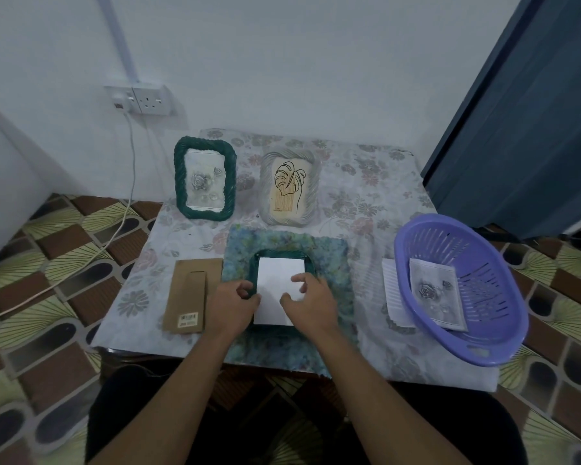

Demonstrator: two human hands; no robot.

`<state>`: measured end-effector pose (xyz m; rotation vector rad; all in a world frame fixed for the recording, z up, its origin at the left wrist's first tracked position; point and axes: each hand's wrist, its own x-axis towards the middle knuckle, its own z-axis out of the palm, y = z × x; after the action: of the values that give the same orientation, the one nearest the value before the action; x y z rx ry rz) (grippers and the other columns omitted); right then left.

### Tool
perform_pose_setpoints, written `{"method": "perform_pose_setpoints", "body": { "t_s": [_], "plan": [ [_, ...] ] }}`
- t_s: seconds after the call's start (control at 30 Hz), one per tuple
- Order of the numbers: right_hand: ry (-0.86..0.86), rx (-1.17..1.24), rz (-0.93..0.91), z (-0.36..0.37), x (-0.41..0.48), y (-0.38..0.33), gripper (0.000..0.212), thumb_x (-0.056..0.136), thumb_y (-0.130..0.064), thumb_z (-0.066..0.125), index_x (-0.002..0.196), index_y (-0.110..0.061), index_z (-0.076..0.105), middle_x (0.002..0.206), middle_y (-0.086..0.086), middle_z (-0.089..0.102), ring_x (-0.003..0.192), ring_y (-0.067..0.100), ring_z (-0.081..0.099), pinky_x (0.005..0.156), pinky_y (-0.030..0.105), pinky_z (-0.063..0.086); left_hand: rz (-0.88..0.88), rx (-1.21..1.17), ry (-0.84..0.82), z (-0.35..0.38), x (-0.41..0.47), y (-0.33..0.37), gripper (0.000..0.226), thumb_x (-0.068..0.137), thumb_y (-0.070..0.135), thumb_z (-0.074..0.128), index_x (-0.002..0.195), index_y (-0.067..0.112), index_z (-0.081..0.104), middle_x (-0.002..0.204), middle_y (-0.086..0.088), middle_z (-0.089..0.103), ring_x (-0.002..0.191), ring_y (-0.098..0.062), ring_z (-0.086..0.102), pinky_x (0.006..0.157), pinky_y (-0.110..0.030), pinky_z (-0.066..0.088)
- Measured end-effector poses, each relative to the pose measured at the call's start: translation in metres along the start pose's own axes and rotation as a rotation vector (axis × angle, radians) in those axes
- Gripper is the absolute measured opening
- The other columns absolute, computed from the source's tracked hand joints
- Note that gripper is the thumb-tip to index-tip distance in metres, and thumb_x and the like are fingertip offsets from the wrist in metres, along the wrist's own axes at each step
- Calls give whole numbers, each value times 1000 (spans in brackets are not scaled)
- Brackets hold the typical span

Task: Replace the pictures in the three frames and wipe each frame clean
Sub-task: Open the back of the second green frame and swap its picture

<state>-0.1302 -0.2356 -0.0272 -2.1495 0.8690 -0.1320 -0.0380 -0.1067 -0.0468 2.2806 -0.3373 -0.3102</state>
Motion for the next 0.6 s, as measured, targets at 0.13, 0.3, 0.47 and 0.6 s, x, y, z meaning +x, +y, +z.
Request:
{"method": "perform_pose_setpoints", "body": {
  "t_s": [0.13,0.3,0.47,0.6],
  "plan": [
    [-156,142,-100,10,-1,-23,24,91,-24,64,114,-20,61,99,-1,55,84,15,55,68,24,43,3,-18,10,-19,5,-4,28,85,17,74,111,7,72,100,-9,71,81,-13,58,62,-18,41],
    [-426,295,-35,29,-8,-50,34,95,-22,60,128,-16,58,104,-8,61,91,8,57,80,24,47,-91,146,98,-48,11,-34,18,86,20,65,101,15,73,98,-9,70,87,-25,63,67,-27,46],
    [-530,310,31,52,-19,-72,57,96,-26,57,150,-16,39,151,4,45,134,20,45,106,32,41,-349,290,166,-65,2,-50,52,89,41,61,132,15,48,140,-20,38,130,-40,33,103,-54,34],
    [-588,309,76,68,-26,-81,70,94,-26,56,156,-18,25,160,4,31,143,22,35,101,26,34,-397,260,124,-69,0,-61,68,83,48,68,135,9,45,140,-23,39,129,-41,36,102,-52,36]
  ]
}}
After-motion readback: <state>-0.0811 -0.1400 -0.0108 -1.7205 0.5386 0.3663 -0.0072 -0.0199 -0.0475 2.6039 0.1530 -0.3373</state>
